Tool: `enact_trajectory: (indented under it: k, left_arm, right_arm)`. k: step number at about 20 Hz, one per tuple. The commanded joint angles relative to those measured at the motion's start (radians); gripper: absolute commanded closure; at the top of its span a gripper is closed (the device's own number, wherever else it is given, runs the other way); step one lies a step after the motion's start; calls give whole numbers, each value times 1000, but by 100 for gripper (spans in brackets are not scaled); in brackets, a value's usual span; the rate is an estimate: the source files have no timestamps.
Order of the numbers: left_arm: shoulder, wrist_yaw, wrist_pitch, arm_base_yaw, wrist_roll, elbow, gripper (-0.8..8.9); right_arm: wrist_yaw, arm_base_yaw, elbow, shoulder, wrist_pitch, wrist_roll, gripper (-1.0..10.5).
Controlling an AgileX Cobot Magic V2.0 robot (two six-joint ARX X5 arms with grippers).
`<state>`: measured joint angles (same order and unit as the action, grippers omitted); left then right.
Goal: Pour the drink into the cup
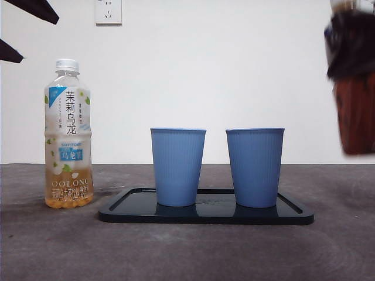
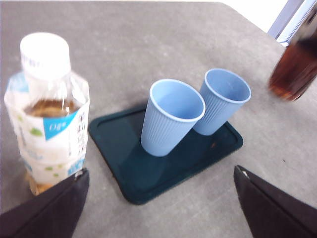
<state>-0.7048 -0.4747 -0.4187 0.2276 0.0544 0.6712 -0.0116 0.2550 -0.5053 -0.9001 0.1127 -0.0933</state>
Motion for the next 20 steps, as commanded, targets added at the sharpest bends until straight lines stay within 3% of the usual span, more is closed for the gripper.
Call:
enact_trajectory:
  k: [1,4,13,20]
  left_arm:
    - [-2,-5,7,4,13,19,345]
    - [-2,-5,-10,4,18,19,345]
    - [-3,12,-5,4,6,19,346]
    - [-3,12,-5,4,6,19,346]
  right_arm:
    - [-14,-7,99,-23,288,-60,786]
    - [-11,-14,179,-84,448,-67,787]
    - [-14,-24,186,-346,734,-63,787]
    - [-13,-24,186,-427,777,-79,783]
